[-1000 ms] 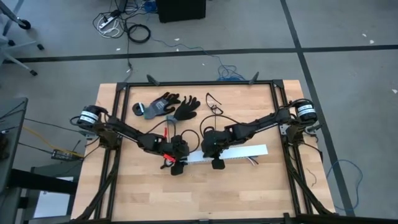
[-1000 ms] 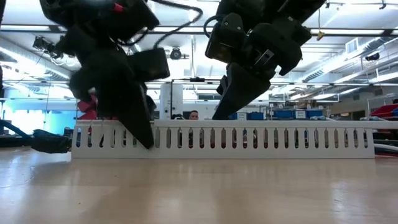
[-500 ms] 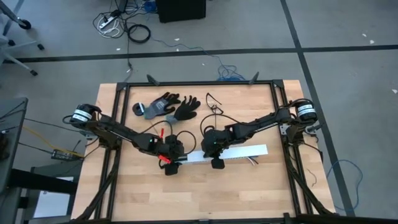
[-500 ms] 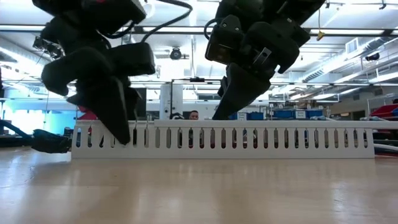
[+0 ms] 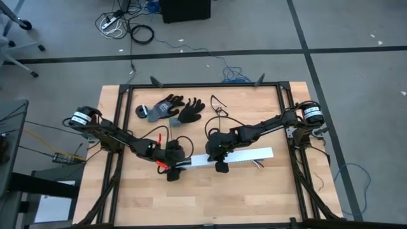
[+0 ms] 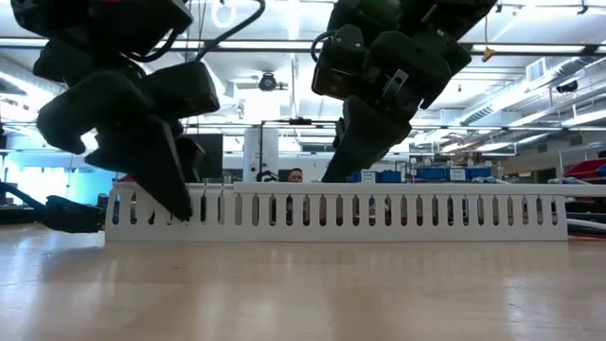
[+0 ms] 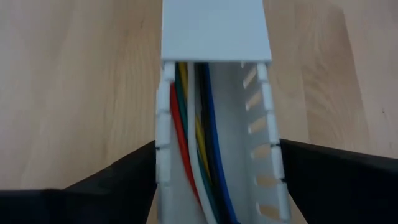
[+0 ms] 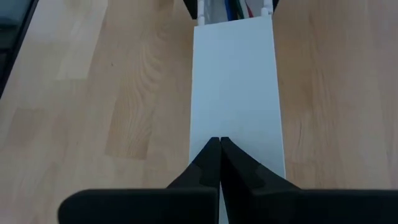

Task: Ziptie cables
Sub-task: Close the white cable duct

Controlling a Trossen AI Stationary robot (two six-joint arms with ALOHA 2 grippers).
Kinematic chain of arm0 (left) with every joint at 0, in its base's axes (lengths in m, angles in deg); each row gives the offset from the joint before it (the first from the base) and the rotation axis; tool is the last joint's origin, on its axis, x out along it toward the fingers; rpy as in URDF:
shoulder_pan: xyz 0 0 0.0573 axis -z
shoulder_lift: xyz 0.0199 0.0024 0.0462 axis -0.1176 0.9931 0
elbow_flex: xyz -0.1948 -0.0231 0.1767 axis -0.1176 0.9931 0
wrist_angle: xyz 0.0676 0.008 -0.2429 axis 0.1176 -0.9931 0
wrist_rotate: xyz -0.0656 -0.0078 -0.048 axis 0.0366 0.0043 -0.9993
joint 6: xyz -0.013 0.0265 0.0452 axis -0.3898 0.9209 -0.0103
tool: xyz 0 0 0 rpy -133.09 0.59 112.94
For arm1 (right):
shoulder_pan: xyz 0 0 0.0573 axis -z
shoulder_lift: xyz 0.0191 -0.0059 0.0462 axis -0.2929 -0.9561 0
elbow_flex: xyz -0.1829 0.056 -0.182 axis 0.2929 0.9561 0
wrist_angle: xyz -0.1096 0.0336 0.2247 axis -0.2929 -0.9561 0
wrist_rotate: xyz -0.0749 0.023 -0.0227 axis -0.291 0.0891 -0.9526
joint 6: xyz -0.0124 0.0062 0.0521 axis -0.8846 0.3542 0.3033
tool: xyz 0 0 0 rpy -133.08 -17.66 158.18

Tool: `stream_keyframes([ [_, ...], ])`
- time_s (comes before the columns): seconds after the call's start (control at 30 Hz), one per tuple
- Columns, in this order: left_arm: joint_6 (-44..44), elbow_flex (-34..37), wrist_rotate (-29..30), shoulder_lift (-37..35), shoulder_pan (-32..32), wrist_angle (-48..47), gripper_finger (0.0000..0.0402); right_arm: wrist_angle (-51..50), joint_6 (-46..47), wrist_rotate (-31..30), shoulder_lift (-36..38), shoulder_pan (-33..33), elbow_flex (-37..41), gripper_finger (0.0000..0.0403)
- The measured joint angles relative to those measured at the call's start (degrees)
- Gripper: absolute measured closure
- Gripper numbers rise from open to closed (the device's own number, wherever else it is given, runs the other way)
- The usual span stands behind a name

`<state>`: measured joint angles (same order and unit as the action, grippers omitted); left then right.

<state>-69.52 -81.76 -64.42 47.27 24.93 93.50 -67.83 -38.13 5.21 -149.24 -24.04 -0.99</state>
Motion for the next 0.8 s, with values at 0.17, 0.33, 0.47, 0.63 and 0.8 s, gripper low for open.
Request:
stream_keyframes([
  [0.17,0.8,0.0,1.5,1.7,0.0,3.6,0.0112,0.4,0.0,0.4,0.0,0.0,0.0,0.0403],
  [0.33,0.7,0.0,1.4,2.3,0.0,4.6,0.0111,0.4,0.1,1.0,0.0,0.0,0.0,0.0403],
  [0.47,0.7,0.0,1.7,2.3,0.0,5.6,0.0115,0.4,0.1,1.1,0.0,0.0,0.0,0.0403],
  [0.63,0.8,0.0,2.1,2.3,0.0,5.7,0.0136,0.5,0.1,1.3,0.0,0.0,0.0,0.0403],
  [0.8,0.8,0.0,2.1,2.3,0.0,5.7,0.0167,0.8,-0.2,1.4,-0.1,0.0,0.1,0.0403],
])
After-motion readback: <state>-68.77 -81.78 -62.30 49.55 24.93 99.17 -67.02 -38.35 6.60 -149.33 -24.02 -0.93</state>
